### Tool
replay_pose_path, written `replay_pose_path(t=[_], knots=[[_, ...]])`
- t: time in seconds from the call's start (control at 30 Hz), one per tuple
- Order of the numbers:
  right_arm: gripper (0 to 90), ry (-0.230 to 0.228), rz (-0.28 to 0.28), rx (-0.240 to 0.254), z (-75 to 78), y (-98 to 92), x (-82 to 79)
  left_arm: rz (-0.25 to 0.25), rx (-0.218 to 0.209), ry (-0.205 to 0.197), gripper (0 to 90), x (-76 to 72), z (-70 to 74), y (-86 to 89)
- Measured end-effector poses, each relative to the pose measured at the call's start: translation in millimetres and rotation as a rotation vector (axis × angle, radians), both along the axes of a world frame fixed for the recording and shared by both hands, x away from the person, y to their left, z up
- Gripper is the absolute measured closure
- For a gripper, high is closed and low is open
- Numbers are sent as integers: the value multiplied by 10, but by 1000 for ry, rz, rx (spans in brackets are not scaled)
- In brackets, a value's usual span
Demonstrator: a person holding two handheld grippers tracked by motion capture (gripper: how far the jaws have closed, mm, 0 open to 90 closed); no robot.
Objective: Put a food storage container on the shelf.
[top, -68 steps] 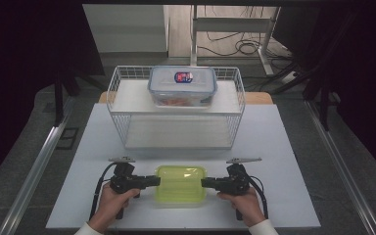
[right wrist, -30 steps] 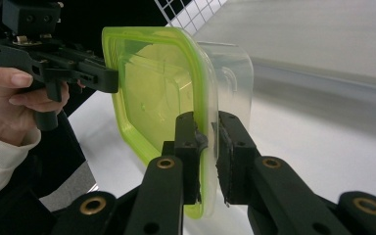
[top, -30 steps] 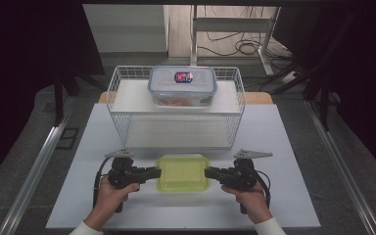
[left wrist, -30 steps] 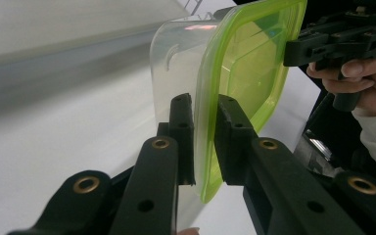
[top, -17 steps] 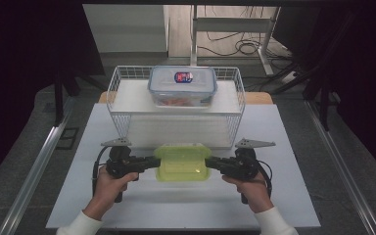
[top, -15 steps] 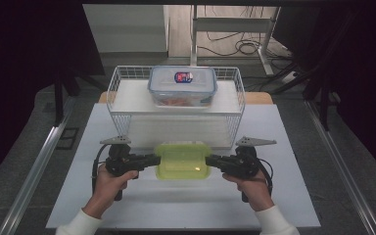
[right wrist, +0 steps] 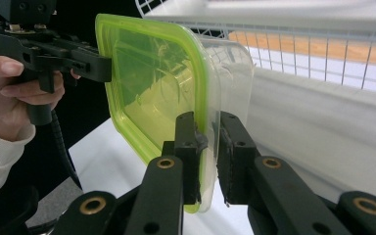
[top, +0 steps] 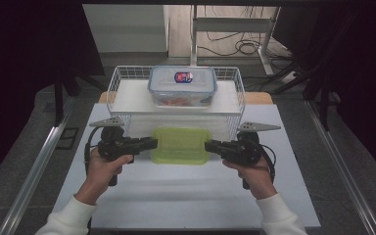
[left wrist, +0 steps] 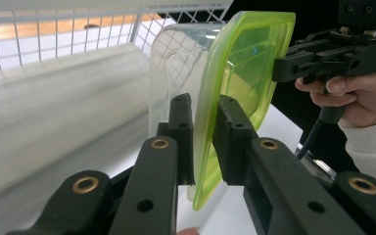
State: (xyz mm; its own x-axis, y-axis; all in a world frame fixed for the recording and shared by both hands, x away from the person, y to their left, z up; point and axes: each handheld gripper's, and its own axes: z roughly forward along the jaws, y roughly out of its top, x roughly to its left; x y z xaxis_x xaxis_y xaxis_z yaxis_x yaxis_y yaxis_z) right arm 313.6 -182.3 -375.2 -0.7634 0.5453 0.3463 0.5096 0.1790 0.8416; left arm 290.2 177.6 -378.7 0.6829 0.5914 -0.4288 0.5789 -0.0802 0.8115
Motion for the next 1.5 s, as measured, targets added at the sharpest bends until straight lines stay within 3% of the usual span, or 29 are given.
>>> replay_pose_path(t=[0.2, 0.4, 0.83, 1.5], knots=[[794, -36, 4, -7, 170, 15, 23, 0, -20, -13, 789, 26, 122, 19], [794, -56, -1, -17, 353, 13, 59, 9, -14, -34, 789, 75, 308, -4], [794, -103, -14, -15, 744, -1, 217, -3, -11, -75, 789, 297, 710, -6], [794, -132, -45, -25, 1370, 115, 736, 11, 18, -119, 790, 842, 1364, 64]])
